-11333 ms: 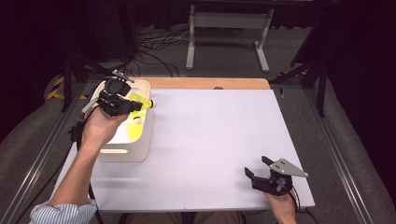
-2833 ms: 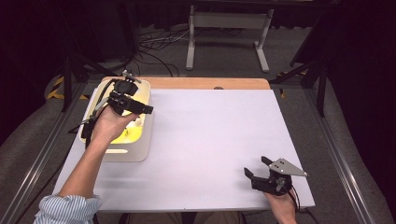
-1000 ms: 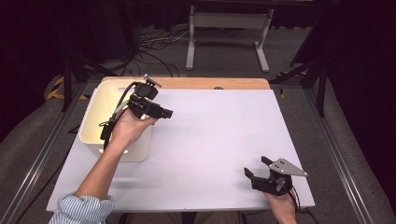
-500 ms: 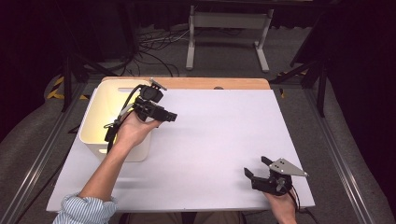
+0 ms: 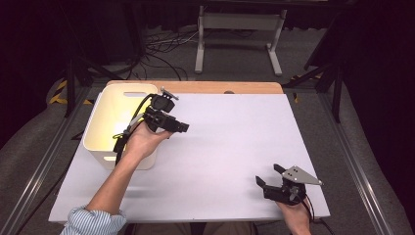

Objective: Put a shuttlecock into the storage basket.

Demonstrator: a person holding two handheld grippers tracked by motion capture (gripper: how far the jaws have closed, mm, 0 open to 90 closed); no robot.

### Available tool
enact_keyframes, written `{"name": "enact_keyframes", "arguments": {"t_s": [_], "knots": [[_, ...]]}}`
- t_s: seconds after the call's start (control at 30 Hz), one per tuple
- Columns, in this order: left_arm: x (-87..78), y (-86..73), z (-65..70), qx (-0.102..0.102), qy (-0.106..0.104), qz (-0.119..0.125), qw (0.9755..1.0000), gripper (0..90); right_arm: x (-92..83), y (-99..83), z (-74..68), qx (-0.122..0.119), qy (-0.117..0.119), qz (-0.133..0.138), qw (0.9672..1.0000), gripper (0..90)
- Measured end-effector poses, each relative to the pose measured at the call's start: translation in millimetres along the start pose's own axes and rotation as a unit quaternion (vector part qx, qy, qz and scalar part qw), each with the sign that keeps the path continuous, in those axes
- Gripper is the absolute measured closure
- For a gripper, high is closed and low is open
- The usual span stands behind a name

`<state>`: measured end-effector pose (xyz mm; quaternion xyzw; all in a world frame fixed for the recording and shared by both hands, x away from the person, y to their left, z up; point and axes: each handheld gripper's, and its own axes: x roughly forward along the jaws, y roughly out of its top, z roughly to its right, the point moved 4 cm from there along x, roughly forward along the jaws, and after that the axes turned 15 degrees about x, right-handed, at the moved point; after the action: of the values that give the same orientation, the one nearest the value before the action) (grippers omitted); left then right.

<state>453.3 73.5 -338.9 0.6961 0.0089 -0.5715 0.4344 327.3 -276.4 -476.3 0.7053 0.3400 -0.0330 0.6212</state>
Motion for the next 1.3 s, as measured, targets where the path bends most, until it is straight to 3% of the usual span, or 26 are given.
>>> {"name": "enact_keyframes", "arguments": {"t_s": [1.3], "knots": [[27.7,-17.6,30.8,0.029,-0.011,-0.016,0.9994,38.2,-0.1,0.0,0.0,0.000,0.000,0.000,1.0000,18.5]]}}
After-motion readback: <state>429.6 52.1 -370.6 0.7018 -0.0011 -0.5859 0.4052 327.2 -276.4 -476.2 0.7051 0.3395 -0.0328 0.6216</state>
